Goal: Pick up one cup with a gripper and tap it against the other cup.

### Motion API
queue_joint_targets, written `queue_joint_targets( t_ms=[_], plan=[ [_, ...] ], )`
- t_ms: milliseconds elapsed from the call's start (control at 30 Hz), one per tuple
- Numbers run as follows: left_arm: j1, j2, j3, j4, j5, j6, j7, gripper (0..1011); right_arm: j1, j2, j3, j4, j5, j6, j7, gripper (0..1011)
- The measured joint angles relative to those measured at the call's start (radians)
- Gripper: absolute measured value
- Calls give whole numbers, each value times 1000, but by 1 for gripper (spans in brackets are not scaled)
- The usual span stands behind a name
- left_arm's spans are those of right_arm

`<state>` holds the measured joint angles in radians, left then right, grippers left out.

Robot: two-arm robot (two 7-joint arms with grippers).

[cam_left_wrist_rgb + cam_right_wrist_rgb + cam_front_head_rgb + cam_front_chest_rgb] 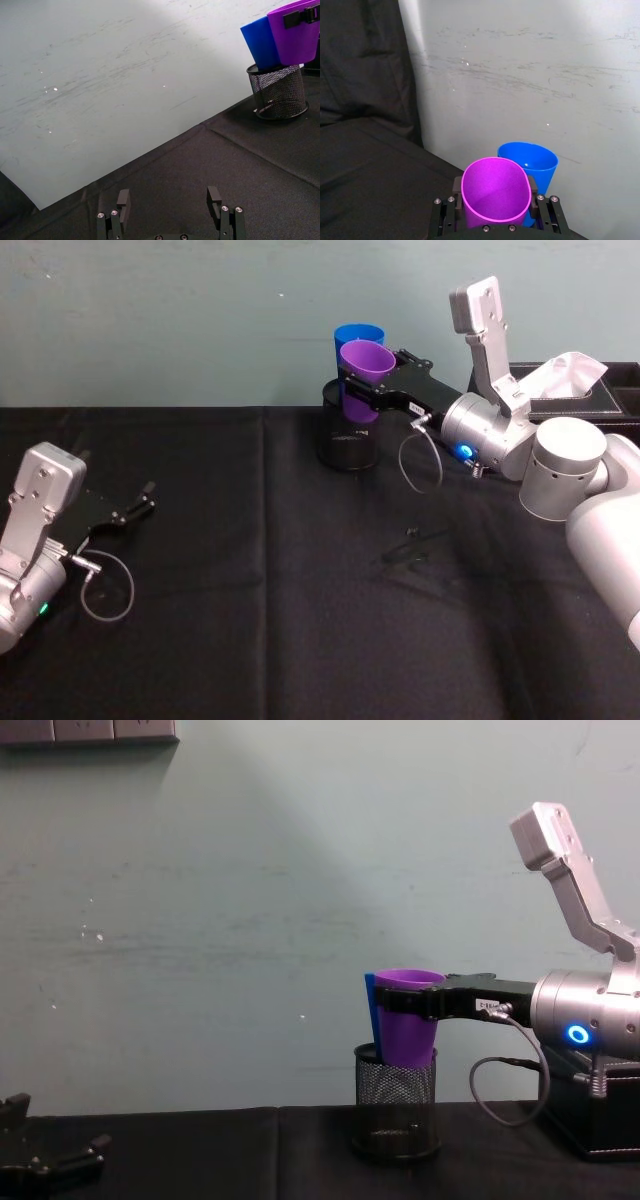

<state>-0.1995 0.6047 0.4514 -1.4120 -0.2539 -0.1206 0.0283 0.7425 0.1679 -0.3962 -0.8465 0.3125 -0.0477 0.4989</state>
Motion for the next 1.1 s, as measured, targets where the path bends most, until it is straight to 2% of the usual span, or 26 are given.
queue_joint_targets(
  t_ms=[867, 1100],
  plan=[
    [0, 0, 0, 0, 0, 0, 0, 1000, 0, 1, 0, -1, 0, -2, 2, 723],
    [0, 0, 0, 0, 0, 0, 0, 1000, -22, 18, 4, -44, 4, -2, 25, 723]
  ],
)
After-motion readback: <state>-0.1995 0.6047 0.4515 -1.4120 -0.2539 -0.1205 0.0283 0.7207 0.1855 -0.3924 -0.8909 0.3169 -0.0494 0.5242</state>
